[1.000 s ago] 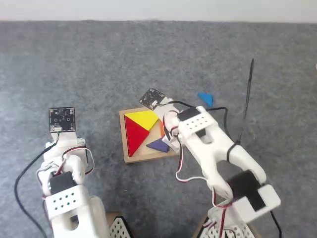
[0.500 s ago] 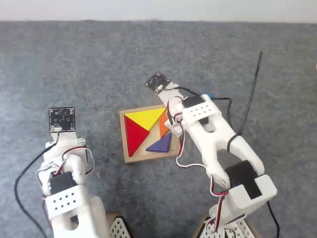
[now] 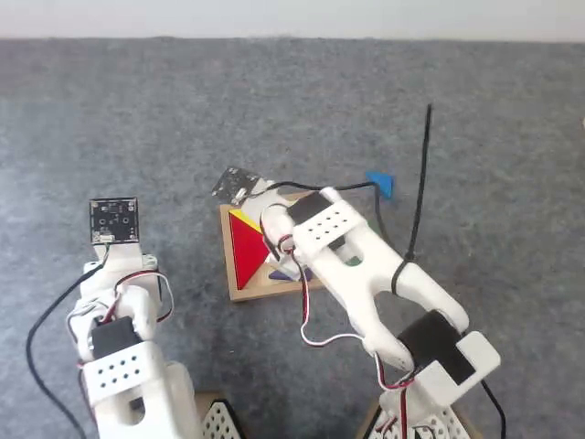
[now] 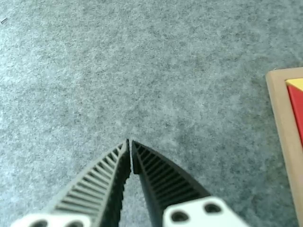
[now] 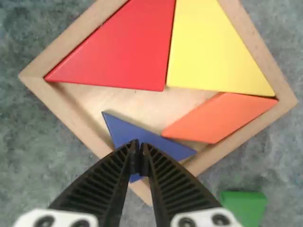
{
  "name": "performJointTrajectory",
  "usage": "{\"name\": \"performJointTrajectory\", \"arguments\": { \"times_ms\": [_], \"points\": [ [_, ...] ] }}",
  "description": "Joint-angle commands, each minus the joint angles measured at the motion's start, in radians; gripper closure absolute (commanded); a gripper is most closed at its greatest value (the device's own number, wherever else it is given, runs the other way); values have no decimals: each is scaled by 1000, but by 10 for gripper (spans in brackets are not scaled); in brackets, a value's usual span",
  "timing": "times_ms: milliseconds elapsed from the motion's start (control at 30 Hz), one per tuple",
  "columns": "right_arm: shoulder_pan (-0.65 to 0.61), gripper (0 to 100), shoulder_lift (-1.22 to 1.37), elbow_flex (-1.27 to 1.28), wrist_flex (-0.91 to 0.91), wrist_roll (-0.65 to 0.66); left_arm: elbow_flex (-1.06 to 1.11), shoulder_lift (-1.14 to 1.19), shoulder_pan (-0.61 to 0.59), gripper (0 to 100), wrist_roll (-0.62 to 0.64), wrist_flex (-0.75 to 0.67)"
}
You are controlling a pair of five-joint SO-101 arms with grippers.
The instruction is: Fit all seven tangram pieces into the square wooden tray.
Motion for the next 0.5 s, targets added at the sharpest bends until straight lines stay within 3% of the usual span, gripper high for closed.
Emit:
{"name": "performJointTrajectory", "arguments": {
  "times_ms": [0,233,467],
  "points": [
    [19,990,16,-6,-18,-6,-36,3,-3,988,-12,-15],
    [136,990,105,-8,8,-5,-36,3,-3,988,-12,-15],
    [160,991,110,-87,111,-5,-36,3,-3,988,-12,-15]
  ]
}}
